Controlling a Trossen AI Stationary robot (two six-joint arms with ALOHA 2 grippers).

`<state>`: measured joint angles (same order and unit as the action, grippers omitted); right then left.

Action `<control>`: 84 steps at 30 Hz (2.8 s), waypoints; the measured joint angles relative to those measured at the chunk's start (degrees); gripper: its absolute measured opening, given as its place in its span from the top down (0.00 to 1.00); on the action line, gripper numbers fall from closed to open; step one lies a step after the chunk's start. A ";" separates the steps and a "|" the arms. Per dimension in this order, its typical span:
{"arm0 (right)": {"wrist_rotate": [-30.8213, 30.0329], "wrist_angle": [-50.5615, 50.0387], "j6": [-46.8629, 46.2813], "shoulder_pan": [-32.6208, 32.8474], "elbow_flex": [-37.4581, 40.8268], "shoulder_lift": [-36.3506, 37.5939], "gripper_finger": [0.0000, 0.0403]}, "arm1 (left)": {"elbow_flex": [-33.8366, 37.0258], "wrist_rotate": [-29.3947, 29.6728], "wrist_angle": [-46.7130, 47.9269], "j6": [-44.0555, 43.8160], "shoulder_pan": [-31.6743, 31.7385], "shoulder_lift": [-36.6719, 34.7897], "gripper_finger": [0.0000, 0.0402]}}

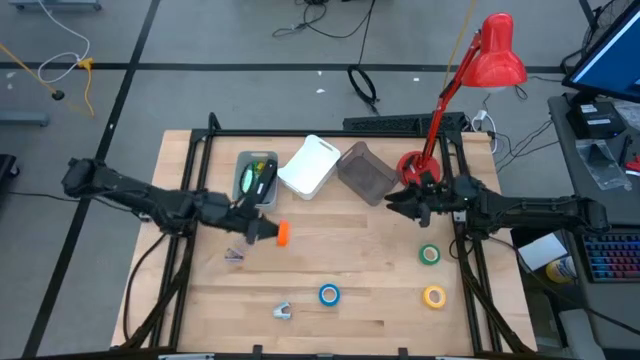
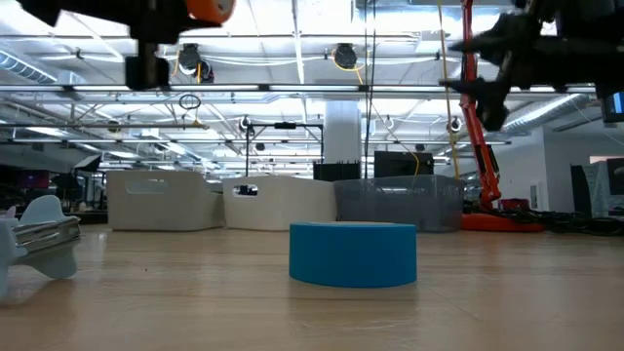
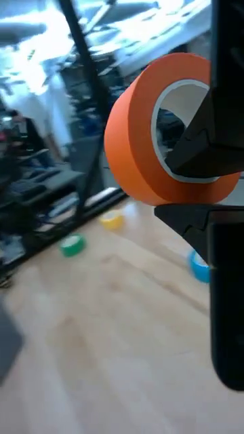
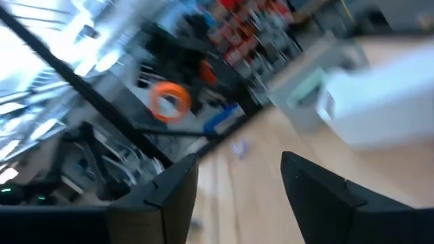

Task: Pick and place Stapler, Stapler remover, tape
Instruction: Put the orange tape into the black bin

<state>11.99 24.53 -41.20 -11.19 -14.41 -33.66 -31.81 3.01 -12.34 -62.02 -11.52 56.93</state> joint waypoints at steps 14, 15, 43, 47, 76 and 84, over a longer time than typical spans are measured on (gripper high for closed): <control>0.02 17.58 23.43 0.03 -2.74 -7.38 0.54 | -23.50 -13.28 -3.77 0.42 10.86 23.89 0.90; 0.00 17.17 25.06 0.03 -3.06 -7.70 0.54 | -25.38 -14.35 -3.42 0.39 11.33 25.40 0.90; 0.17 13.49 40.41 0.03 -9.53 -11.99 0.37 | -46.45 -23.49 0.53 -7.90 18.00 44.48 0.90; 0.24 12.50 40.41 0.01 -10.76 -14.49 0.37 | -46.45 -22.88 0.93 -8.57 18.29 44.48 0.90; 2.73 9.77 43.75 -0.54 -16.06 -20.07 0.85 | -46.45 -24.44 4.79 -7.25 19.43 44.65 0.90; 2.38 9.58 43.56 -1.28 -16.06 -20.11 0.93 | -46.45 -24.73 4.75 -0.83 20.55 44.65 0.79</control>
<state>14.37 34.11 2.36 -12.47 -30.48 -53.78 -78.26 -21.72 -7.60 -62.85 9.03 101.58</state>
